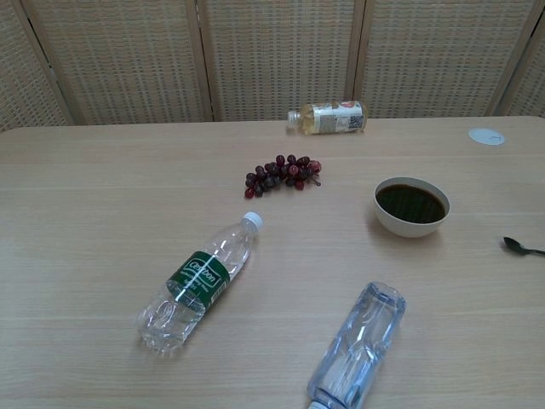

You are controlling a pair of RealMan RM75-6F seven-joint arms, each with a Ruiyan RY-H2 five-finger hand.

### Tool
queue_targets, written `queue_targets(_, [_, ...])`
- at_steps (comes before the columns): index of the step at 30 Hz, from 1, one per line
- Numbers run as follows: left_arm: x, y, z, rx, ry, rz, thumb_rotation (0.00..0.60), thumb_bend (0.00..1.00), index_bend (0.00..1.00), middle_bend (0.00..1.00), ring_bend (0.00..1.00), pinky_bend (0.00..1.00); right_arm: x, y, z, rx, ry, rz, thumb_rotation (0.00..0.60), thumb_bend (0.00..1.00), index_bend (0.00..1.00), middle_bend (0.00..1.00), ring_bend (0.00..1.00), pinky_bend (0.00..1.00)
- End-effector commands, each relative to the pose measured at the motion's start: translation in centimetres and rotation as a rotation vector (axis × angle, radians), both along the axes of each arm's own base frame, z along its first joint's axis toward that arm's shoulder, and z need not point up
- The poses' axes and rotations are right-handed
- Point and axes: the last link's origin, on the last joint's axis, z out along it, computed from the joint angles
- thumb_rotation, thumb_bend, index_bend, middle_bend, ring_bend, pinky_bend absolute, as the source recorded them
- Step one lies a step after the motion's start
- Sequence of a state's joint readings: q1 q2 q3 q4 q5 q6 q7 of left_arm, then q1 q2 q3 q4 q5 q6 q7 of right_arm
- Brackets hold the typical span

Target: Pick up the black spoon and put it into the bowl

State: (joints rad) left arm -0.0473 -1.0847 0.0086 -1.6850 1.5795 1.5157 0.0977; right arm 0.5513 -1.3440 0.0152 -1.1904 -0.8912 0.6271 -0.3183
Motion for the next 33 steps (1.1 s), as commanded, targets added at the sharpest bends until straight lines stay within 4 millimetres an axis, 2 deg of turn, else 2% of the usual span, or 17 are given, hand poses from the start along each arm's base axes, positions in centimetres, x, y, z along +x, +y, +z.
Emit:
queue_targets(1, [0.0, 0.0, 0.0, -0.002, 0.001, 0.001, 0.6, 0.26, 0.0, 0.0, 0.0, 0.0, 0.0, 0.0, -0.1, 0.001, 0.002, -0.001, 0.6, 0.82, 0.26, 0.98, 1.0, 1.0])
queue_targets(10, [-0.2, 0.0, -0.1, -0.003, 0.002, 0.005, 0.6, 0.26, 0.0, 0.0, 0.0, 0.0, 0.4, 0.5, -0.6, 0.026, -0.004, 0.011, 0.6, 0.82, 0.26, 0.98, 1.0, 1.0])
queue_targets(15, [-0.2, 0.1, -0.2, -0.005, 0.001, 0.003, 0.6, 0.25, 0.0, 0.0, 0.0, 0.0, 2.2, 1.4, -1.2, 0.051, -0.034, 0.057, 0.6, 0.82, 0.26, 0.98, 1.0, 1.0])
queue_targets(16, [-0.2, 0.1, -0.2, -0.004, 0.0, 0.003, 0.6, 0.25, 0.0, 0.0, 0.0, 0.0, 3.3, 1.4, -1.6, 0.061, -0.053, 0.091, 0.6, 0.82, 0.26, 0.98, 1.0, 1.0])
queue_targets(24, [-0.4, 0.0, -0.2, -0.005, -0.002, 0.01, 0.6, 0.26, 0.0, 0.0, 0.0, 0.0, 6.3, 1.9, -1.3, 0.059, -0.089, 0.184, 0.6, 0.82, 0.26, 0.98, 1.0, 1.0])
queue_targets(33, [-0.7, 0.0, -0.3, -0.009, -0.005, 0.018, 0.6, 0.26, 0.0, 0.0, 0.0, 0.0, 7.5, 1.3, -2.0, 0.076, -0.101, 0.2, 0.6, 0.82, 0.26, 0.98, 1.0, 1.0])
